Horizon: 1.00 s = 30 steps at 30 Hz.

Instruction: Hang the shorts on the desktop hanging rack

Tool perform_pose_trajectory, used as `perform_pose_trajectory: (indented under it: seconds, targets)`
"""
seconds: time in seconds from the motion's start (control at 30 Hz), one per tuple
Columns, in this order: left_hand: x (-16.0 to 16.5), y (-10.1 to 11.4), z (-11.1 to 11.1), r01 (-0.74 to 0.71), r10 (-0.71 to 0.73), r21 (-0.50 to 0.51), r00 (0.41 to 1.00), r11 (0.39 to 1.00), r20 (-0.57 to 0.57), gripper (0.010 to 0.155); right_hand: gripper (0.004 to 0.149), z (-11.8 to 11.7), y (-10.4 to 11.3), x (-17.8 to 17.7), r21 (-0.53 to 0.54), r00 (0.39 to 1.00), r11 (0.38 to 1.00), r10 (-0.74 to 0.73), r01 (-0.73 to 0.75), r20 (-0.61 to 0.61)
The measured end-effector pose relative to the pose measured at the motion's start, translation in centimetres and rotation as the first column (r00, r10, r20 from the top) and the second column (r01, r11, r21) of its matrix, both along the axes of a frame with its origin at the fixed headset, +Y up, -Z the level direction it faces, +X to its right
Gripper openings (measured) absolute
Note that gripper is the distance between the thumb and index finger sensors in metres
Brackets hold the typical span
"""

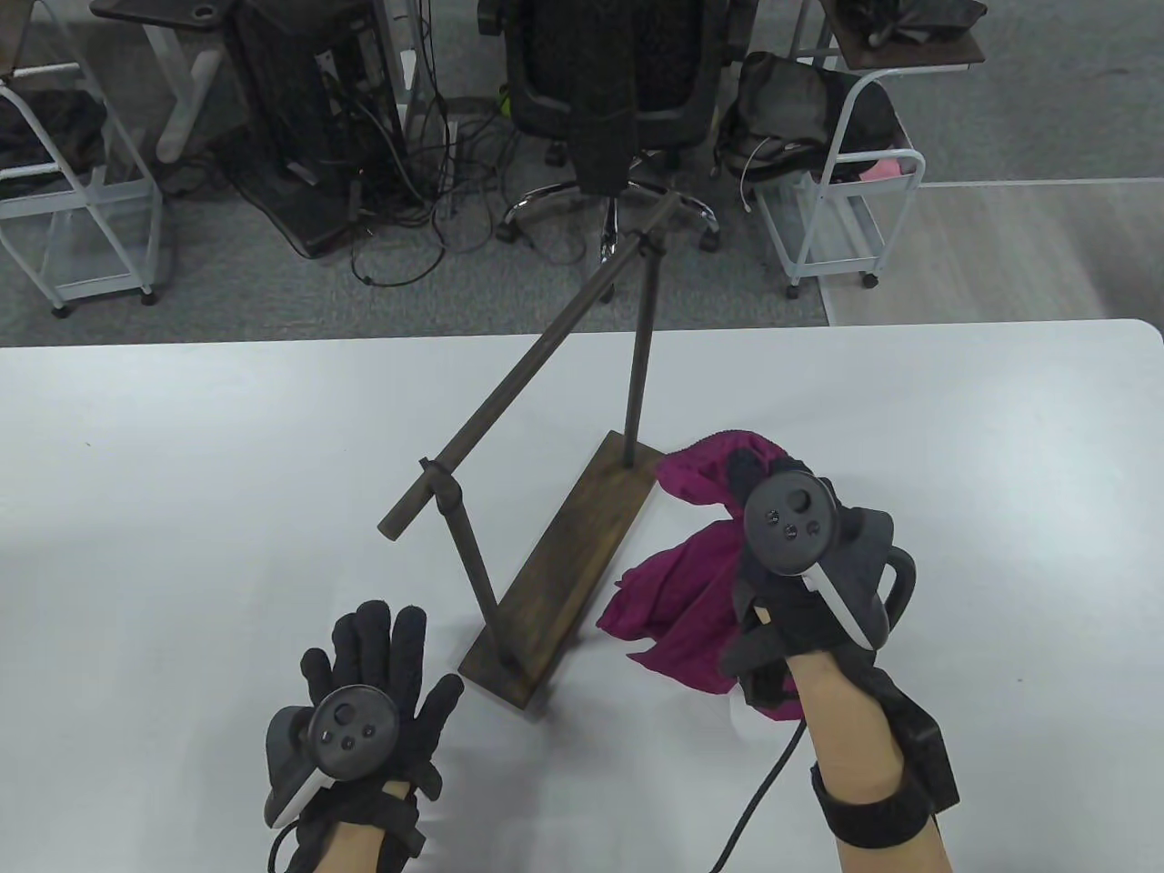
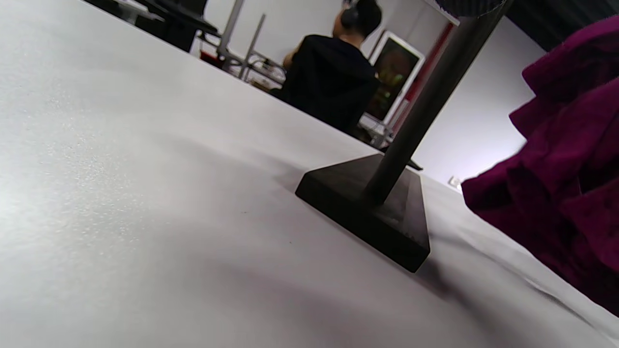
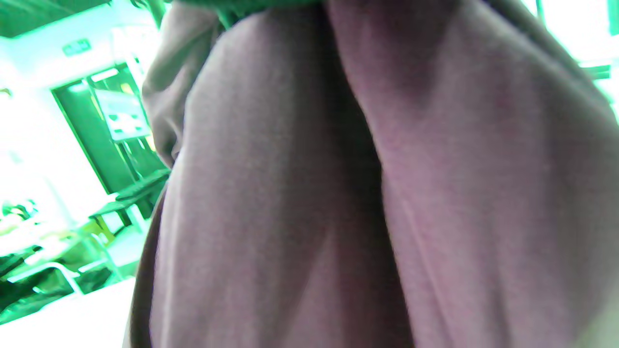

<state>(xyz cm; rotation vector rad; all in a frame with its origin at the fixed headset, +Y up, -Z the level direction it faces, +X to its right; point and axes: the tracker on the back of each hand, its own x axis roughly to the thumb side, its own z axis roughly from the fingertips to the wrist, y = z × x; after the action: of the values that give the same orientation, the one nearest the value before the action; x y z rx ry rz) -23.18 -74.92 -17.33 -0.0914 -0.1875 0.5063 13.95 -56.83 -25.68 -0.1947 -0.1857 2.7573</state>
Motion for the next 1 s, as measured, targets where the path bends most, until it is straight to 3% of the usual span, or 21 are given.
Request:
perform_pose_trajectory:
  seconds: [0.37,0.73,1.0]
  targets:
    - [0.1,0.1,0.0,-0.009,0.009,0.0,1.0,1.0,0.005,0.079,0.048,0.0,3.7,-1.6,0.183,0.966,0.949,-0.242,0.256,-0.091]
    - [0.1,0.3,0.1,-0.012,0.012,0.003,1.0,1.0,0.006,0.079,0.048,0.6,7.2,-3.8,0.417,0.926,0.827,-0.334,0.377,-0.174]
    - [0.2,0.3,0.1,-0.01,0.01,-0.002,1.0,1.0,0.011,0.079,0.049,0.8,10.0,-5.3,0.515,0.903,0.742,-0.354,0.429,-0.243]
